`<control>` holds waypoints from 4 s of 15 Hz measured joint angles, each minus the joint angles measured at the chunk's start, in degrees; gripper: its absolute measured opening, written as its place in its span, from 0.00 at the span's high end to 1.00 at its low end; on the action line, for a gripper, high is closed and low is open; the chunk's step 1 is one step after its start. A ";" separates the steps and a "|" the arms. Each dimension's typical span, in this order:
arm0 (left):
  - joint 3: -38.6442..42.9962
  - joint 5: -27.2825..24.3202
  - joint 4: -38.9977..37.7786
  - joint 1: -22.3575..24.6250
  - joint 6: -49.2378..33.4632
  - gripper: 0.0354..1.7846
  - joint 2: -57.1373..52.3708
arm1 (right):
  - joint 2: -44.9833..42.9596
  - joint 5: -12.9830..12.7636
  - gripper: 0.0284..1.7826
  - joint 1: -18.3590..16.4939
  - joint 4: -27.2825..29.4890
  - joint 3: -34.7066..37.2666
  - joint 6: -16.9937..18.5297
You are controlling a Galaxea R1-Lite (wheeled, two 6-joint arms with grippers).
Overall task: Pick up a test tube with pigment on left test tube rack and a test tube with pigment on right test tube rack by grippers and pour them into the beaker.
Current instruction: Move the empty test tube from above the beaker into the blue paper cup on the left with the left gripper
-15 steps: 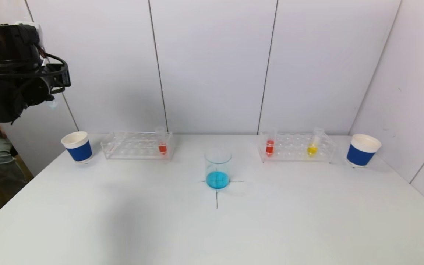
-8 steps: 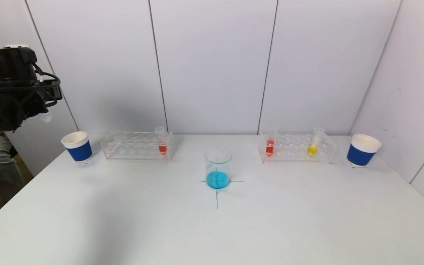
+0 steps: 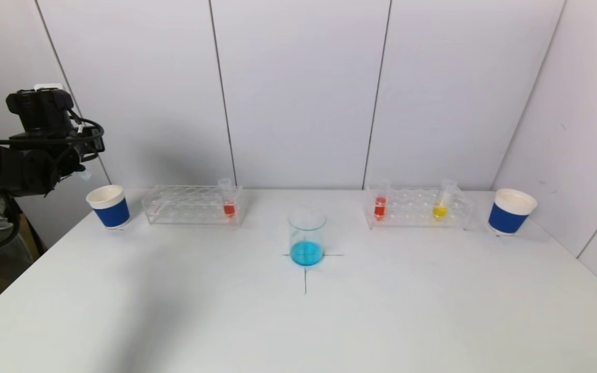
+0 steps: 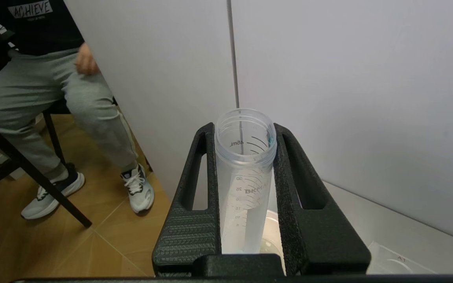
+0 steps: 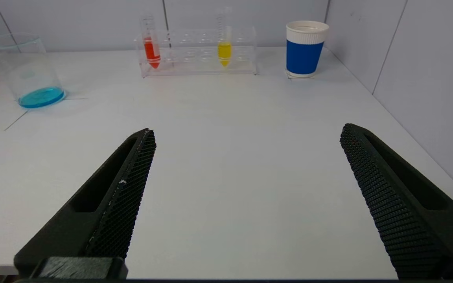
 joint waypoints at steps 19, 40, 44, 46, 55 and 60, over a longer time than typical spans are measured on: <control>1.43 -0.93 -6.31 -0.02 0.24 0.78 8.66 | 0.00 -0.01 0.04 0.00 0.00 0.00 -0.02; 7.83 -1.13 -11.28 -0.11 0.11 0.78 8.74 | 0.00 -0.01 0.04 0.00 -0.02 0.00 0.00; 8.18 -1.10 -11.34 -0.11 0.09 0.78 8.77 | 0.00 -0.04 0.04 0.00 -0.02 0.00 0.00; 8.20 -1.12 -11.30 -0.11 0.13 0.78 8.77 | 0.00 -0.01 0.04 0.00 0.00 0.00 0.00; 8.16 -1.07 -10.97 -0.11 0.16 0.78 8.91 | 0.00 0.00 0.04 0.00 -0.02 0.00 0.00; 8.16 -1.07 -11.01 -0.11 0.18 0.78 8.87 | 0.00 0.00 0.04 0.00 -0.02 0.00 0.00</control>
